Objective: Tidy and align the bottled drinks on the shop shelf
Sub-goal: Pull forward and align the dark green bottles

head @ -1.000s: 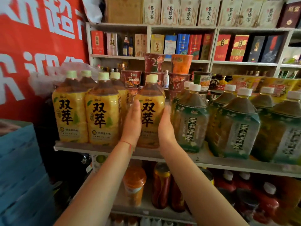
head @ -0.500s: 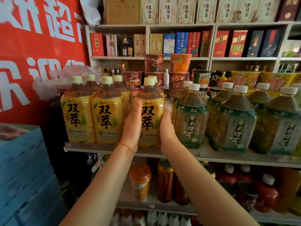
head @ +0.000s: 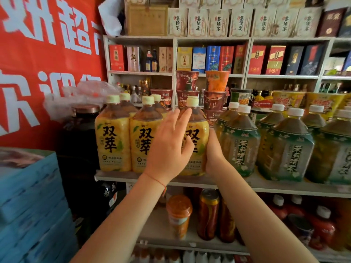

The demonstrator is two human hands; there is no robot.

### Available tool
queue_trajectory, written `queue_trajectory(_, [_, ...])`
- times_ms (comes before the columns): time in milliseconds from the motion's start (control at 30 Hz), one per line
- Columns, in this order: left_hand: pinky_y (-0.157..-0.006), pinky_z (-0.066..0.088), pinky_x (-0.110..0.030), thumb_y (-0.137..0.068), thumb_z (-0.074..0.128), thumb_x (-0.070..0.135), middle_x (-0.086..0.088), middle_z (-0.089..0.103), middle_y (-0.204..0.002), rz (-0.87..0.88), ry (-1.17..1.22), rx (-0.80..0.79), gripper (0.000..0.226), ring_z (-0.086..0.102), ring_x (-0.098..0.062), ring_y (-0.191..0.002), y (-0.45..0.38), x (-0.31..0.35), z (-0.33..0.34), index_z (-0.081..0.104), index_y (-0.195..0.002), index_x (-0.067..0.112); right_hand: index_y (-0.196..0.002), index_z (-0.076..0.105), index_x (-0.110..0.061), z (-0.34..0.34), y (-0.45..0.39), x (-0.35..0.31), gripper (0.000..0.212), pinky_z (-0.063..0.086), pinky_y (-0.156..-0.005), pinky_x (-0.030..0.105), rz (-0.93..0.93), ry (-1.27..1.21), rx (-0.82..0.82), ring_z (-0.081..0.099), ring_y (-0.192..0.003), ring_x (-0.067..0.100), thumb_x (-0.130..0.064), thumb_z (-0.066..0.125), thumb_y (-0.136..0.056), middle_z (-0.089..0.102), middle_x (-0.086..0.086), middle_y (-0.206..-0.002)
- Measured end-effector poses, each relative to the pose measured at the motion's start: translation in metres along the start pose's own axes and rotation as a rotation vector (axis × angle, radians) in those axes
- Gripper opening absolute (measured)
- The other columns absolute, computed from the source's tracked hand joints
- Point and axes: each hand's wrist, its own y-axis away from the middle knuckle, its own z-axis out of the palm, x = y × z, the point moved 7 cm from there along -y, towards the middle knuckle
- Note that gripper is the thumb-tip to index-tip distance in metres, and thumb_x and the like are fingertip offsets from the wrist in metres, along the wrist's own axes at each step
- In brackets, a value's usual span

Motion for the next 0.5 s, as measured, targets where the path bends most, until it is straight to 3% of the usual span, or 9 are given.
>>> queue_trajectory(200, [-0.123,0.017,-0.057,-0.099,0.041,0.04,-0.018,0.043,-0.156,-0.023,-0.318,-0.116,0.06,0.029,-0.037,-0.15,0.006,-0.026,0.002,0.037,-0.155,0.018,-0.103,0.076,-0.026,0.024,0.002,0.003,0.055,0.053,-0.095,0.048,-0.024,-0.012,0.005,0.071,-0.1,0.029,-0.057,0.031,-0.101,0.078,0.008,-0.098])
queue_trajectory(367, [-0.123,0.016,-0.059,-0.098,0.043,0.039,-0.019,0.043,-0.155,-0.008,-0.298,-0.082,0.061,0.031,-0.037,-0.149,0.011,-0.029,0.002,0.038,-0.154,0.015,-0.108,0.072,-0.026,0.026,0.015,-0.001,0.044,0.054,-0.087,0.042,-0.063,0.053,0.03,0.068,-0.099,0.024,-0.045,0.033,-0.104,0.078,0.004,-0.091])
queue_trajectory(433, [-0.123,0.018,-0.057,-0.097,0.046,0.033,-0.021,0.041,-0.156,0.002,-0.19,-0.013,0.058,0.03,-0.038,-0.149,0.01,-0.022,0.002,0.044,-0.15,0.012,-0.107,0.07,-0.024,0.022,0.024,-0.019,0.036,0.052,-0.088,0.038,-0.231,0.197,0.099,0.064,-0.102,0.018,-0.033,0.036,-0.105,0.073,0.001,-0.1])
queue_trajectory(500, [-0.123,0.022,-0.053,-0.095,0.052,0.023,-0.021,0.042,-0.154,0.061,-0.046,0.053,0.052,0.03,-0.038,-0.149,0.013,-0.007,0.004,0.051,-0.144,0.007,-0.117,0.068,-0.021,0.01,0.041,-0.044,0.03,0.049,-0.088,0.026,-0.514,0.303,0.223,0.061,-0.102,0.004,-0.022,0.042,-0.102,0.068,-0.008,-0.108])
